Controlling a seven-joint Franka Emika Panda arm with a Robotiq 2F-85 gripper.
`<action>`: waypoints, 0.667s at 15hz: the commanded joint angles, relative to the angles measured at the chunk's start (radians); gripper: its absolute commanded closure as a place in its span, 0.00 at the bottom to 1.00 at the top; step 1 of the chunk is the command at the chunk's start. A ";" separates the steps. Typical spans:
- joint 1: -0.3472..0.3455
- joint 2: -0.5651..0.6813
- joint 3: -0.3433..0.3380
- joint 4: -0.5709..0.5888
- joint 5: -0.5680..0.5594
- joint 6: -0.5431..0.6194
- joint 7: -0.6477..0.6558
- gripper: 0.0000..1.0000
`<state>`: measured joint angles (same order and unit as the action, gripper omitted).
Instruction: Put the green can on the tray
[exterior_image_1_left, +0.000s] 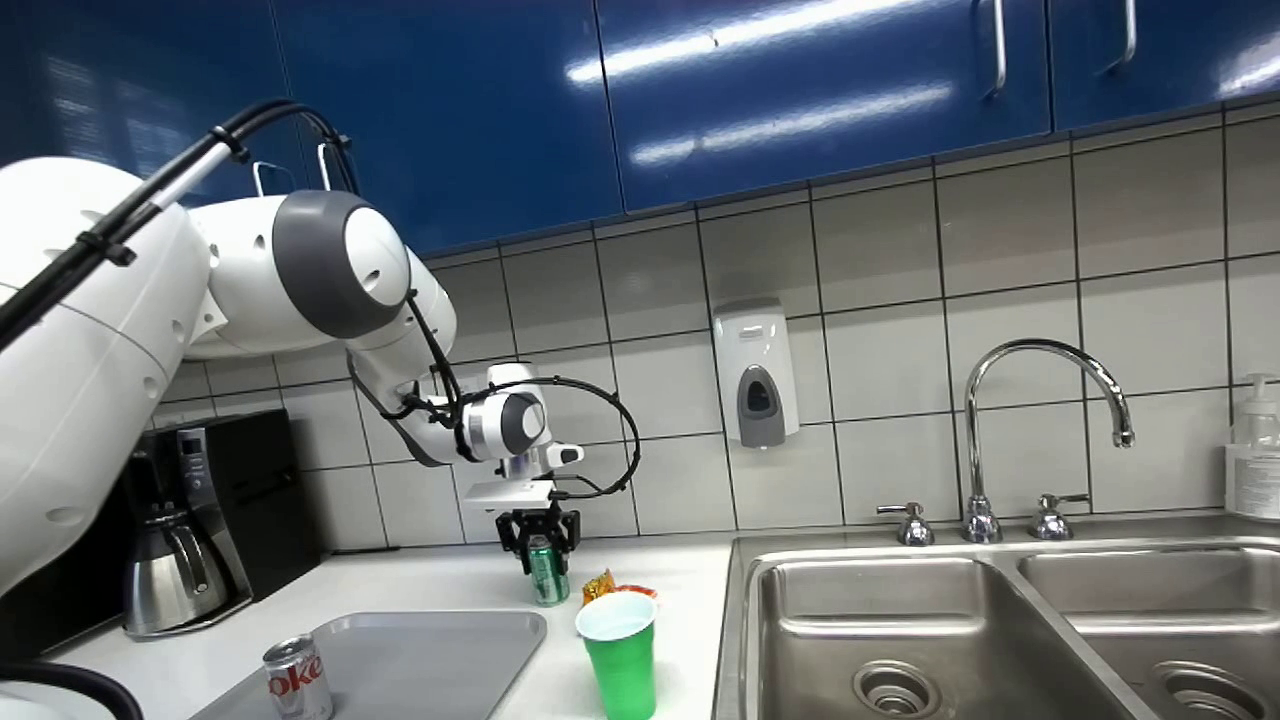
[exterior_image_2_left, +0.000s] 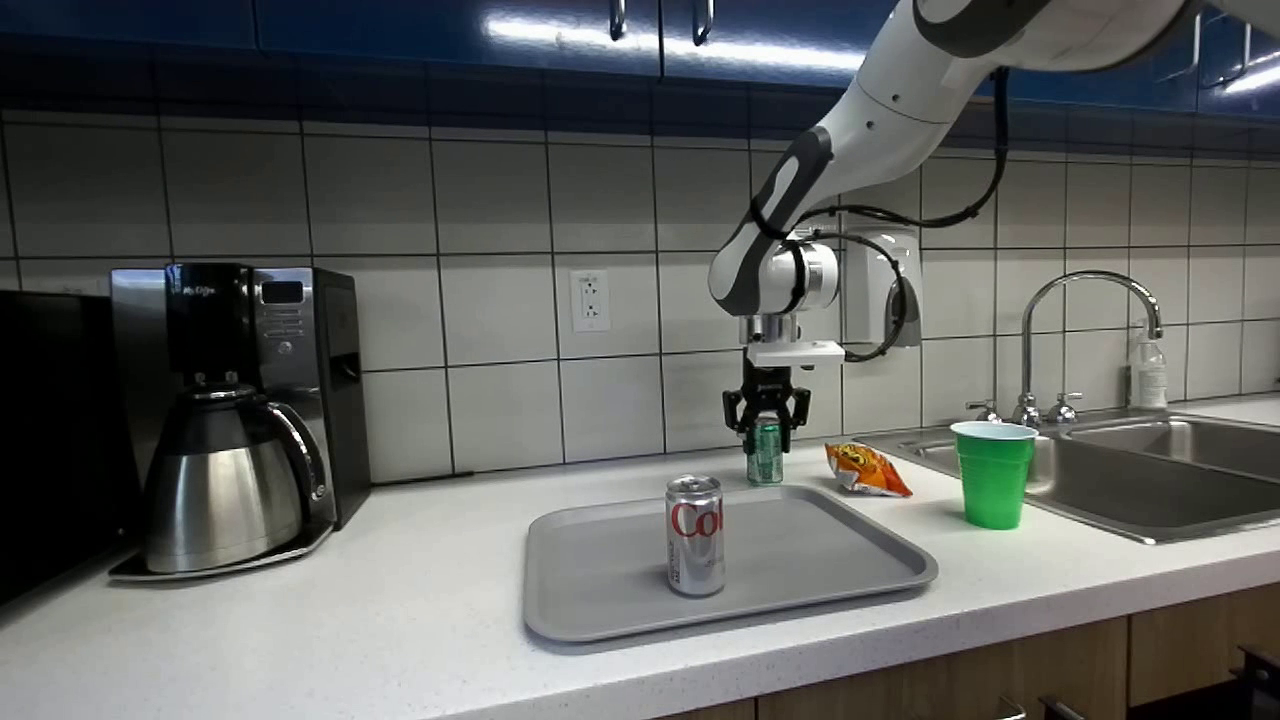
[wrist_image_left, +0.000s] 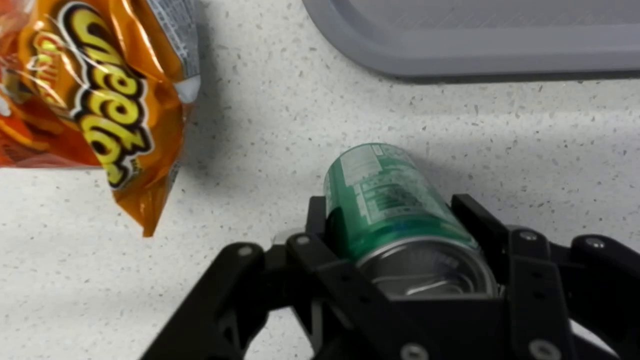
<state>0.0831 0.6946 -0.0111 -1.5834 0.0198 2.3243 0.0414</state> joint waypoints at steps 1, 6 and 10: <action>0.000 -0.005 0.003 0.029 -0.016 -0.036 0.022 0.61; -0.005 -0.055 0.014 -0.022 -0.007 -0.013 0.007 0.61; -0.006 -0.090 0.018 -0.052 -0.006 -0.001 0.003 0.61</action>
<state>0.0833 0.6698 -0.0066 -1.5846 0.0199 2.3248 0.0413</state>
